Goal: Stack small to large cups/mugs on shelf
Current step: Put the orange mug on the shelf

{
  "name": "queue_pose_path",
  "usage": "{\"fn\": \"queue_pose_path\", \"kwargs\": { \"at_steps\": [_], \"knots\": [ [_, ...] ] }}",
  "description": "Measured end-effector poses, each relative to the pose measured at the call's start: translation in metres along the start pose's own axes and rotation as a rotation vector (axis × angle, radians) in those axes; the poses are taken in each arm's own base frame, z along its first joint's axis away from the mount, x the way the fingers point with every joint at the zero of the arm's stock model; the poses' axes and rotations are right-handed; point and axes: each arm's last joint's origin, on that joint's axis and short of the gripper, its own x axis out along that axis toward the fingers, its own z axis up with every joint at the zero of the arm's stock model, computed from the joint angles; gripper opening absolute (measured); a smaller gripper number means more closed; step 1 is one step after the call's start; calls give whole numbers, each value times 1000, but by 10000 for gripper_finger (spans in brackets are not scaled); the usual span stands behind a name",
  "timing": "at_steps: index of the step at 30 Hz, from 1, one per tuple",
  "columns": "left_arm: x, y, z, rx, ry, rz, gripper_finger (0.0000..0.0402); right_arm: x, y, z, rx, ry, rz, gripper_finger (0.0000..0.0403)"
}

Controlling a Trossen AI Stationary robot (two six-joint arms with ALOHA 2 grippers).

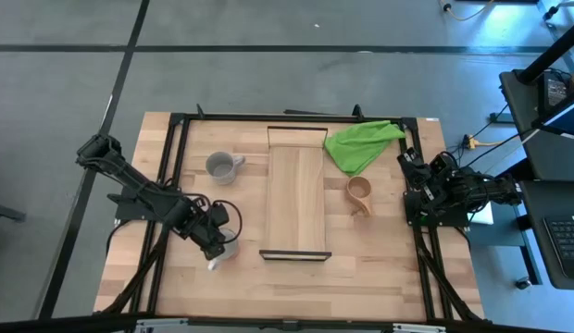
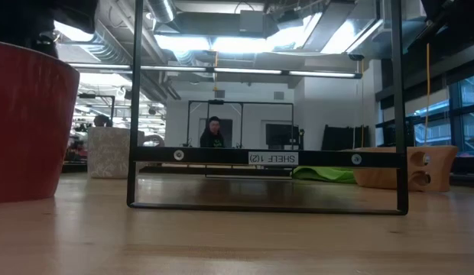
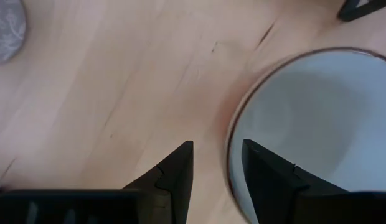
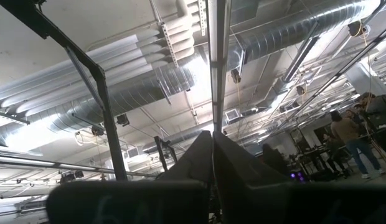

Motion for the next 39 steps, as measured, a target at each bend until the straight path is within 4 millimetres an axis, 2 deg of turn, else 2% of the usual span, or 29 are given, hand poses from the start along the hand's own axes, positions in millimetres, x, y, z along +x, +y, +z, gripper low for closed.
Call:
{"fn": "queue_pose_path", "kwargs": {
  "at_steps": [21,24,32,39],
  "knots": [
    [1,3,4,-10,-3,12,125,0,0,0,-1,3,-1,16],
    [1,3,4,14,-7,10,106,0,0,0,0,4,-1,16],
    [1,3,8,43,-17,-2,19,0,0,0,-2,4,-1,16],
    [3,8,19,32,-36,-8,17,0,0,0,0,4,-1,16]
  ]
}}
